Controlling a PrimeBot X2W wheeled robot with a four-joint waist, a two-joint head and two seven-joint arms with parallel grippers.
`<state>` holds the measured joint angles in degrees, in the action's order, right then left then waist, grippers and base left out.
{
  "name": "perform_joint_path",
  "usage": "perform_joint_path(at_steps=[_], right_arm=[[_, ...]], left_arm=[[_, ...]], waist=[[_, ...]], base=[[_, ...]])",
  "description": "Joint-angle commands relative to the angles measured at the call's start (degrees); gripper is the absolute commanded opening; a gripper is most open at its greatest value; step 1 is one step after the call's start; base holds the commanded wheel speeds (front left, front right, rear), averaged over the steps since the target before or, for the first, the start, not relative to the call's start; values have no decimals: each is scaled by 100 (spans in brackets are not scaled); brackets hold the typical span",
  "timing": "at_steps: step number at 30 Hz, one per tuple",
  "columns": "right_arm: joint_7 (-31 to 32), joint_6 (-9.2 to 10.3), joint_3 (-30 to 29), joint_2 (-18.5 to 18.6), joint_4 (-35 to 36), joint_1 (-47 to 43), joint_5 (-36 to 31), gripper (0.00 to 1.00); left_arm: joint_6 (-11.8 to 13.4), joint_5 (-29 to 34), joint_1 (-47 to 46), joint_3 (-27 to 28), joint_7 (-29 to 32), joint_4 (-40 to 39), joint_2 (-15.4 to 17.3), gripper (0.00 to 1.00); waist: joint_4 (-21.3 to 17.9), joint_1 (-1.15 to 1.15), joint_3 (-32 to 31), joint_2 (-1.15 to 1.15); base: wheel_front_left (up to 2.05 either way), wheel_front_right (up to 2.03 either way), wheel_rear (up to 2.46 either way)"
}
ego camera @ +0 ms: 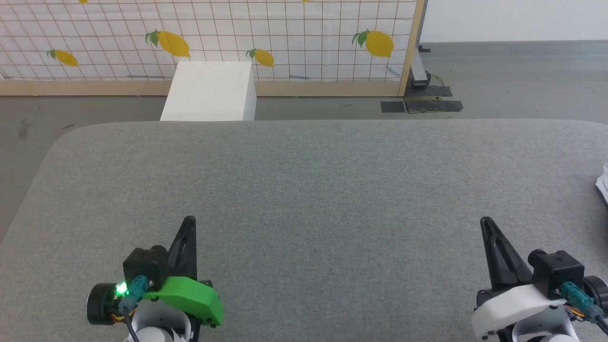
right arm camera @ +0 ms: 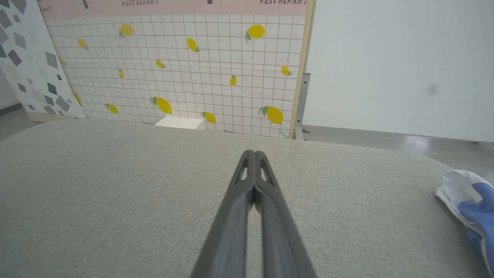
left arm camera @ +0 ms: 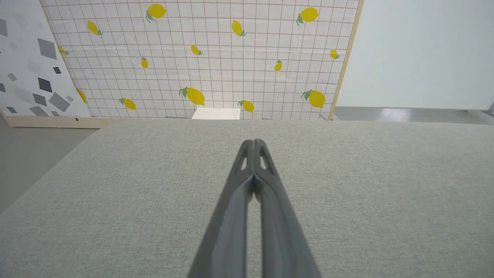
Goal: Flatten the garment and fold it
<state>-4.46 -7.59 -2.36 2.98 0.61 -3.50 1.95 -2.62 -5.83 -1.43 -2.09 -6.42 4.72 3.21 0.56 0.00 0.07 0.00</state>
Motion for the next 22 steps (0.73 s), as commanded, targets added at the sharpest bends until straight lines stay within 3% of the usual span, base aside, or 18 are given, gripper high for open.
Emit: perform_joint_path(at_steps=[1, 22], right_arm=[[29, 6, 21, -6, -23, 109, -46, 0], [198, 7, 108, -8, -39, 206, -106, 0]], left_arm=[[49, 64, 81, 31, 44, -49, -20, 0], [135, 274, 106, 103, 286, -220, -25, 0]], waist=[[-1, 0, 0, 0], [-23, 0, -3, 0]], base=[[0, 0, 0], [0, 0, 0]])
